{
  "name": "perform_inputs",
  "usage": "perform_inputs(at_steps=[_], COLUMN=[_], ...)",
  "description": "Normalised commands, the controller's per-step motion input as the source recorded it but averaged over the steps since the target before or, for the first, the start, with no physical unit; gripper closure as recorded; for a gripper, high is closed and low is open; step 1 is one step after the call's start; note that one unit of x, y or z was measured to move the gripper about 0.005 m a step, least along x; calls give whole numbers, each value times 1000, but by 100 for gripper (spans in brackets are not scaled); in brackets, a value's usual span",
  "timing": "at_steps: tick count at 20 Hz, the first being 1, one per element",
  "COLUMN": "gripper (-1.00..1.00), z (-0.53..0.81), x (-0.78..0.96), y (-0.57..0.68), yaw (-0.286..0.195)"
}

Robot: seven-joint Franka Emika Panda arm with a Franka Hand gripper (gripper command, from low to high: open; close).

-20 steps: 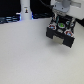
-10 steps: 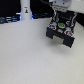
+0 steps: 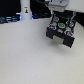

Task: Open the kcup holder, insert the kcup into the holder, and close the kcup holder

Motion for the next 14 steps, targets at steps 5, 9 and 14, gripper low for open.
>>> perform_inputs(at_steps=[5, 9, 14], gripper=[-100, -100, -100], z=[17, -9, -22], x=[732, 785, 696], y=[-345, -128, 151], yaw=[32, 41, 85])
